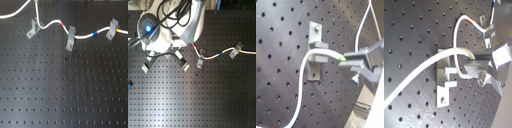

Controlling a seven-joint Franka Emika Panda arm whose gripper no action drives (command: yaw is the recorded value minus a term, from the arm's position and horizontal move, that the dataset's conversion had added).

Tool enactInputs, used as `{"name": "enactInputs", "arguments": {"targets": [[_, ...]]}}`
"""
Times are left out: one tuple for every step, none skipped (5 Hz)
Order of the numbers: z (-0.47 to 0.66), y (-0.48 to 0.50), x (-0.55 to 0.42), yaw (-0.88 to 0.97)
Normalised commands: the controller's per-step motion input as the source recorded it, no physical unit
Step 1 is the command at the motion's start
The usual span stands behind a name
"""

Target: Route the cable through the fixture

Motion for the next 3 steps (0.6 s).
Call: {"name": "enactInputs", "arguments": {"targets": [[0.27, 0.172, -0.118, 0.4], [0.33, 0.084, -0.158, 0.27], [0.33, 0.082, -0.152, 0.25]]}}
